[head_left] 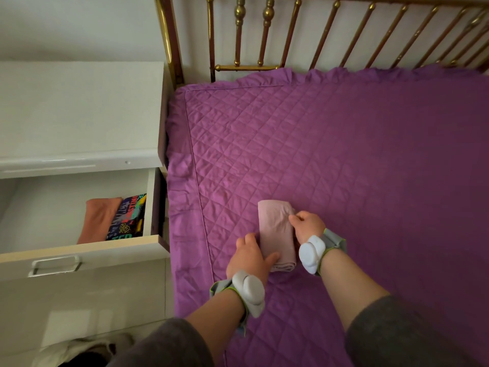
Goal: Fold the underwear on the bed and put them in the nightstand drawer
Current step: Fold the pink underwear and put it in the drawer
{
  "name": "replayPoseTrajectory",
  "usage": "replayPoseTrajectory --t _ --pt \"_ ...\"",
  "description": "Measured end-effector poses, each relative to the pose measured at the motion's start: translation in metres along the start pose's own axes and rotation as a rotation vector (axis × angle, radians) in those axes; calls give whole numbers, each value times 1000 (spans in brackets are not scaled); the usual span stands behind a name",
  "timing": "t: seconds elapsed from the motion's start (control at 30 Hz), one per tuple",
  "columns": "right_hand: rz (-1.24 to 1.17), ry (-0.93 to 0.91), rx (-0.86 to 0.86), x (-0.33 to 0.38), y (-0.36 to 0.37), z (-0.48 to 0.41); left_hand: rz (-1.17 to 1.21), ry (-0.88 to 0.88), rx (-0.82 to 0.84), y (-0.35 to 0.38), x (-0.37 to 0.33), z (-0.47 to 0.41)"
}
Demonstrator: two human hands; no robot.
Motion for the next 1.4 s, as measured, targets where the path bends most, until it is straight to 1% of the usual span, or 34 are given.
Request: replayPoseTrajectory --t 0.1,0.2,0.23,0.3,0.37,0.43,0.47,0.53,0.6,0.7,0.77,0.93,0.97,1.07,1.23,1.3,1.4 --pt "-68 -23 -24 -1 1 -1 -80 -44 21 2 -2 -1" --pt "-282 -18 -58 -1 0 0 -112 -64 18 4 -3 -2" --pt "-305 -8 -36 -2 2 0 -112 -71 23 6 -3 -2" --pt "-288 4 61 -5 10 -2 -99 -84 52 9 -1 -4" --pt "-434 59 148 -6 16 0 -68 -91 95 10 2 -7" --pt "-600 114 192 -7 20 4 -47 -71 129 9 3 -8" --pt "-640 123 207 -7 21 5 -33 -51 135 7 3 -8" --pt "-703 150 240 -6 24 10 52 -6 138 5 2 -7" --pt "-759 147 254 0 25 15 193 20 132 1 2 -5" --pt "-850 82 244 18 23 20 472 -3 177 -3 5 -2" --pt "-886 45 237 33 21 24 617 -25 222 -6 6 1" --pt "-863 -55 207 65 16 27 888 12 321 -22 1 7" --pt "-838 -71 186 69 15 27 907 36 341 -28 0 9" --pt "-763 -117 169 89 21 33 841 108 322 -57 9 13" --pt "-653 -198 229 140 69 43 791 127 241 -109 51 13" --pt "-593 -248 242 165 95 48 817 104 225 -125 78 12" --pt "-495 -310 281 199 152 54 856 39 157 -150 134 7"
Point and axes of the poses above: each hand's wrist, its own z-axis away from the middle knuckle, its own y-axis out of the palm, x = y × z, the point moved 9 cm from there along -z, towards the middle knuckle, and after that the axes turned 8 degrees about -z, right-handed, at the moved point
